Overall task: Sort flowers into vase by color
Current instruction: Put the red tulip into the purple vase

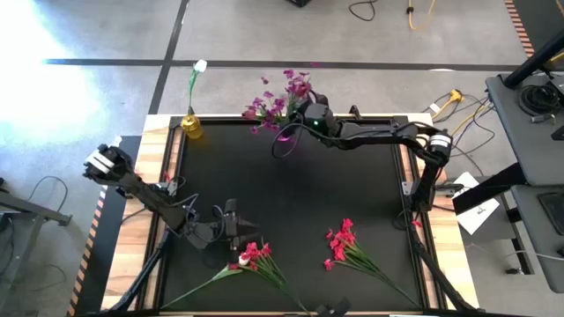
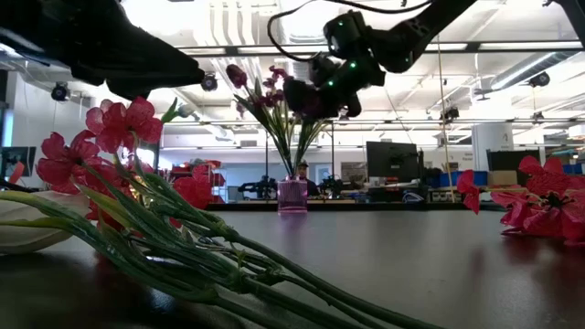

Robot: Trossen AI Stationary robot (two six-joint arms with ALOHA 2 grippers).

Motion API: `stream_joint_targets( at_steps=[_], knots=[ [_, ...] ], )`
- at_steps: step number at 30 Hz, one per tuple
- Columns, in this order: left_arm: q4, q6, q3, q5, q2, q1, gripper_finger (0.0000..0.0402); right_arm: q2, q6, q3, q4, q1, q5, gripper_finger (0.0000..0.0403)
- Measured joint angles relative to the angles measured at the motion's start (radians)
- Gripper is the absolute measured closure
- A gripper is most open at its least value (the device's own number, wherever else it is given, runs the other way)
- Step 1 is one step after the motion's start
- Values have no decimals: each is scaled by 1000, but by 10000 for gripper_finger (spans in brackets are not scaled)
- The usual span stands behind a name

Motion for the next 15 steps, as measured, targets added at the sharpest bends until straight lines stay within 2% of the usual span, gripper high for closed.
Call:
stream_joint_targets(
  at_steps=[4, 10, 15],
  knots=[
    [-128, -128, 1, -2, -73, -3, 316, -29, -3, 51, -189, 5, 0, 235],
    [-612, -434, 44, 7, -238, -8, 315, -132, -62, 78, -373, 30, -43, 180],
    [-899, -631, 112, 105, -303, -21, 300, -209, -63, 74, -529, 53, -50, 147]
  ],
)
